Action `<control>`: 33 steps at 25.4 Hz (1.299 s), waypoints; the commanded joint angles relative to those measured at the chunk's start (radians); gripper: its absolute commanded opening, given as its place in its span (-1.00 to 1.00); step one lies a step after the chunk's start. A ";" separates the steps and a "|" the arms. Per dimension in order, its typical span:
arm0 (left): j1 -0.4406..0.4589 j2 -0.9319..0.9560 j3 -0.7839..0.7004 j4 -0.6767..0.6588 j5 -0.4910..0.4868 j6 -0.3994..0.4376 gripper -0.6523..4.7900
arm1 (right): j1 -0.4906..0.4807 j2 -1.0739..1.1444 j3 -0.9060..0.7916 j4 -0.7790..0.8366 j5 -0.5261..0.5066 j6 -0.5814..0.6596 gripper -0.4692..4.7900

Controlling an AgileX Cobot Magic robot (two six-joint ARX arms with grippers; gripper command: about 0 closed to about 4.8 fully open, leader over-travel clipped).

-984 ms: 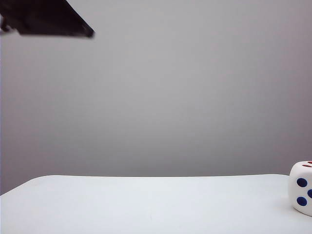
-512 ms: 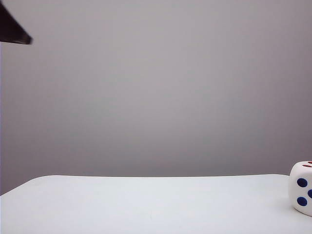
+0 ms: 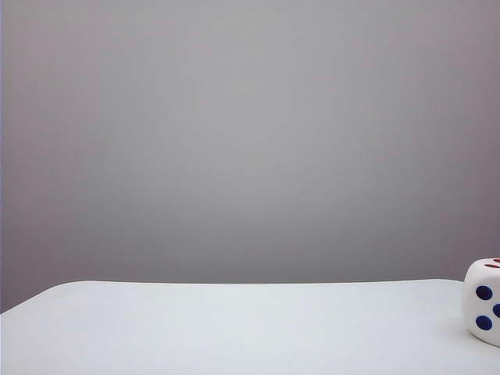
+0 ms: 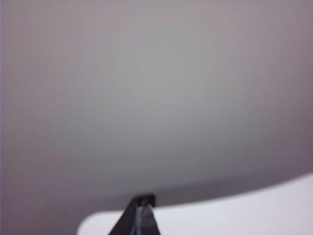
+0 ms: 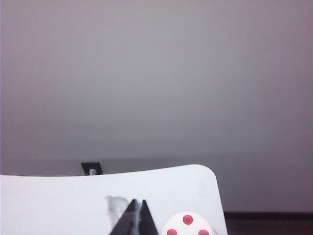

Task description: Pick up the dice on the table and roll the dice.

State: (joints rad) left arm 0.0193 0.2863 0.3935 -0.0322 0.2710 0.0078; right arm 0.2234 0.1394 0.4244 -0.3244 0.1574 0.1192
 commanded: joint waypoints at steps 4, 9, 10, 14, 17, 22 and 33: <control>0.002 -0.171 -0.092 0.008 -0.032 -0.072 -0.78 | 0.002 -0.092 -0.088 0.131 0.005 0.006 -0.83; 0.001 -0.247 -0.168 -0.013 -0.033 -0.129 -0.78 | 0.002 -0.094 -0.158 0.220 0.003 0.006 -0.83; 0.002 -0.278 -0.202 -0.011 -0.050 -0.150 -0.78 | 0.002 -0.094 -0.195 0.263 0.001 0.006 -0.83; 0.002 -0.285 -0.241 0.008 -0.051 -0.173 -0.78 | 0.002 -0.101 -0.254 0.313 -0.002 0.006 -0.83; 0.002 -0.285 -0.243 0.013 -0.050 -0.172 -0.78 | 0.000 -0.116 -0.287 0.327 -0.002 0.003 -0.83; 0.003 -0.285 -0.249 0.015 -0.071 -0.109 -0.78 | -0.007 -0.140 -0.330 0.320 0.001 -0.033 -0.83; 0.004 -0.285 -0.348 0.019 -0.145 -0.113 -0.78 | -0.012 -0.139 -0.423 0.302 0.004 -0.043 -0.83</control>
State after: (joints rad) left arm 0.0219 0.0010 0.0479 -0.0238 0.1333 -0.1059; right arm 0.2111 0.0013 0.0071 -0.0311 0.1570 0.0772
